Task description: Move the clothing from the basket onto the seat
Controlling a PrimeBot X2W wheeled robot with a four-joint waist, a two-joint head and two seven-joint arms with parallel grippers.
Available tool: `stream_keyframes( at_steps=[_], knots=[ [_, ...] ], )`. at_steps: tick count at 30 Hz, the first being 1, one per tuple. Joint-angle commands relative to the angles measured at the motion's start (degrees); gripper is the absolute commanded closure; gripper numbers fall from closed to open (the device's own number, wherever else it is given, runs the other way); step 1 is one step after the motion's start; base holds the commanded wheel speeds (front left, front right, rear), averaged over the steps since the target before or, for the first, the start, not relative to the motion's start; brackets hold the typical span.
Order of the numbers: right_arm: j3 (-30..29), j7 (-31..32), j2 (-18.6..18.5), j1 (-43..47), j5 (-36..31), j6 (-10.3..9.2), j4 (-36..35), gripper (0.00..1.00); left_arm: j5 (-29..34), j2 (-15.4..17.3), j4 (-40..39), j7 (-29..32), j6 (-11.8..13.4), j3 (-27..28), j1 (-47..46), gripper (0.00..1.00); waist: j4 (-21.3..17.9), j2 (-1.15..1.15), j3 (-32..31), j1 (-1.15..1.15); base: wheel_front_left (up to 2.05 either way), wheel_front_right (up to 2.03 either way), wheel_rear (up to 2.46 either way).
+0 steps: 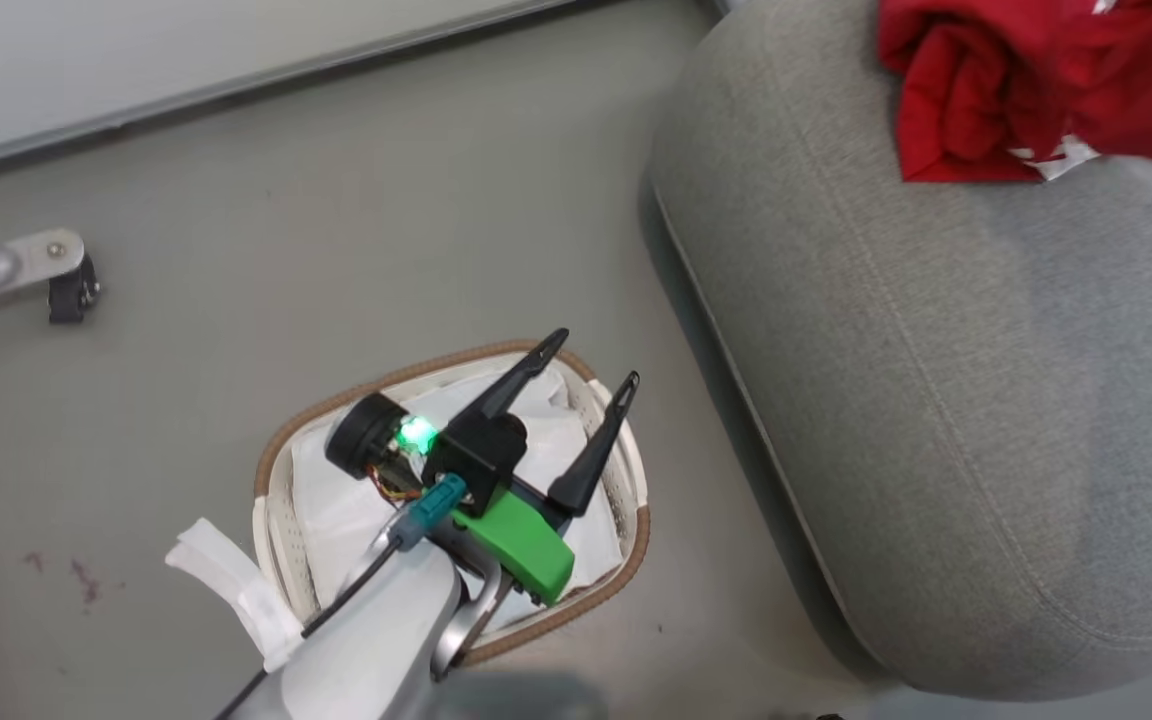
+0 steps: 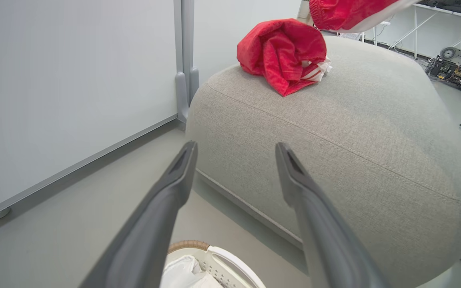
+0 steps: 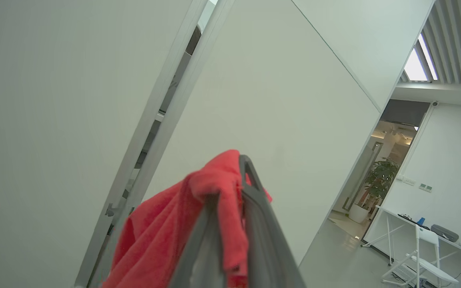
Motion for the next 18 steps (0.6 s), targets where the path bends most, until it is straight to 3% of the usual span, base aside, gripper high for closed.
stream_keyframes(
  at_steps=[1, 5, 18],
  knots=[
    [-0.70, -0.05, -0.70, -0.87, -0.33, -0.08, 1.16, 1.00, 0.41, 0.96, -0.13, -0.02, -0.16, 0.31, -1.48, 0.00, 2.79, 0.00, 5.00, -0.01, 0.00, 0.00, 0.00],
    [-2.80, -1.37, -0.78, -0.45, -1.32, -0.08, 5.47, 1.00, 1.17, 1.81, -0.21, -0.02, -0.16, 0.20, -3.21, 0.00, 3.71, 0.00, 8.96, -0.01, 0.00, 0.00, 0.00],
    [-7.49, -4.49, 9.38, 6.10, -4.69, -0.08, 16.23, 1.00, 2.99, 3.01, -0.43, -0.02, -0.16, 0.11, -6.70, 0.00, 4.47, 0.00, 15.21, -0.01, 0.00, 0.00, 0.00]
  ],
)
